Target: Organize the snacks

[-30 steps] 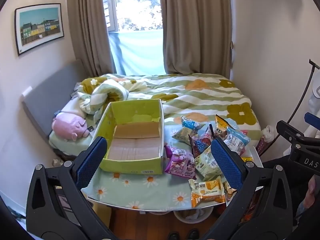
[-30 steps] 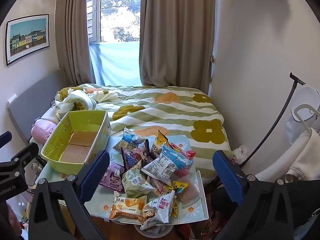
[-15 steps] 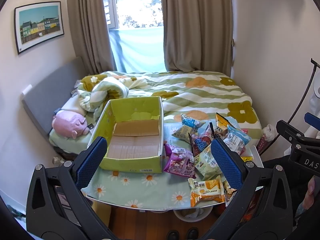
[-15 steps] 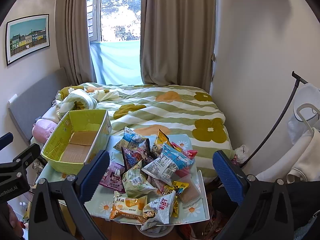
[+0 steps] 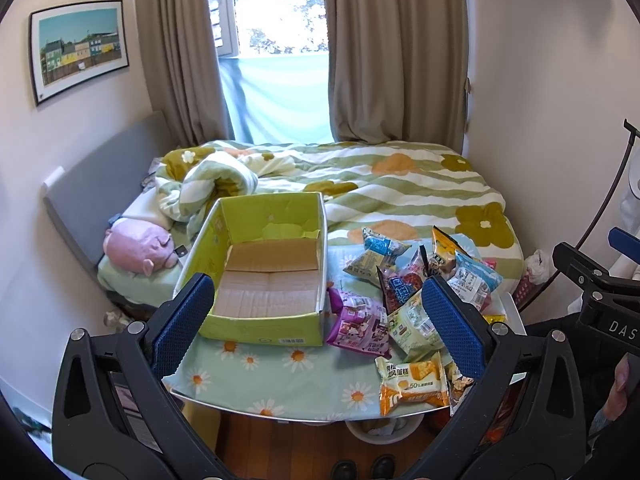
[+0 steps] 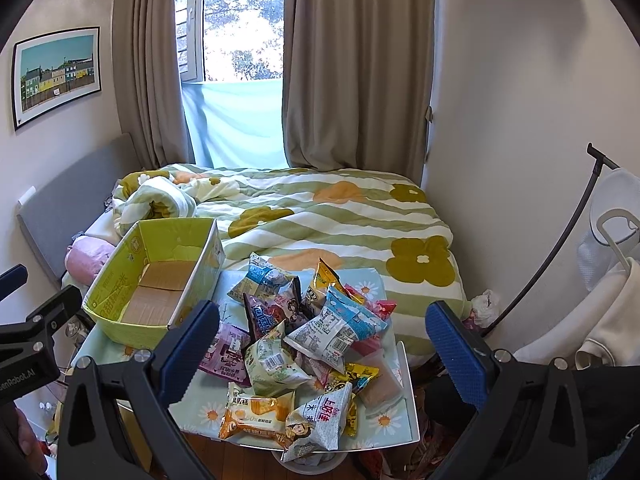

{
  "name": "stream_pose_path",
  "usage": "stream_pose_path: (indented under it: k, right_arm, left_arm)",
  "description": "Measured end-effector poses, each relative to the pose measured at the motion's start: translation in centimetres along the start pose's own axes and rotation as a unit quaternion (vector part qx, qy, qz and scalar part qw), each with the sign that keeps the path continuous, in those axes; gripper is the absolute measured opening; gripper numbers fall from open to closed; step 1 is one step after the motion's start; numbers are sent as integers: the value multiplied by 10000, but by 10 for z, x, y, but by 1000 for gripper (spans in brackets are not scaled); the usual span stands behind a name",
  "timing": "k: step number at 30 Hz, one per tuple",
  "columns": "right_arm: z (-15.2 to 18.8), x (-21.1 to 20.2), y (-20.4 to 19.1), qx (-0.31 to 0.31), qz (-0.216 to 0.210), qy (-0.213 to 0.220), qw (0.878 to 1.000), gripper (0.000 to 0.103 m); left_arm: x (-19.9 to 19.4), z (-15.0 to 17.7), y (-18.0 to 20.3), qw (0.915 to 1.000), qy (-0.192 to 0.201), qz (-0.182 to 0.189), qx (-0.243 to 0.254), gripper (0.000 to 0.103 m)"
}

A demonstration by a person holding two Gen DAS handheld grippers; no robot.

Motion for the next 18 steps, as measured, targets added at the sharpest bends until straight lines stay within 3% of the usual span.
stream_pose_path:
  k: [18]
  right_arm:
    - [0, 3, -2, -14, 2, -12, 10000, 103]
  left_arm:
    - [5, -1, 1, 10000, -75, 32, -43, 102]
Point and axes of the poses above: each gripper's, at about its wrist camera, not at the fingertips, and x roughly the way its jaws point, y to its right, z to its underside, the point moved 9 cm from there along x, roughly the way its jaws point, and after that the axes turned 6 degrees about -z, right-handed, at the moved point
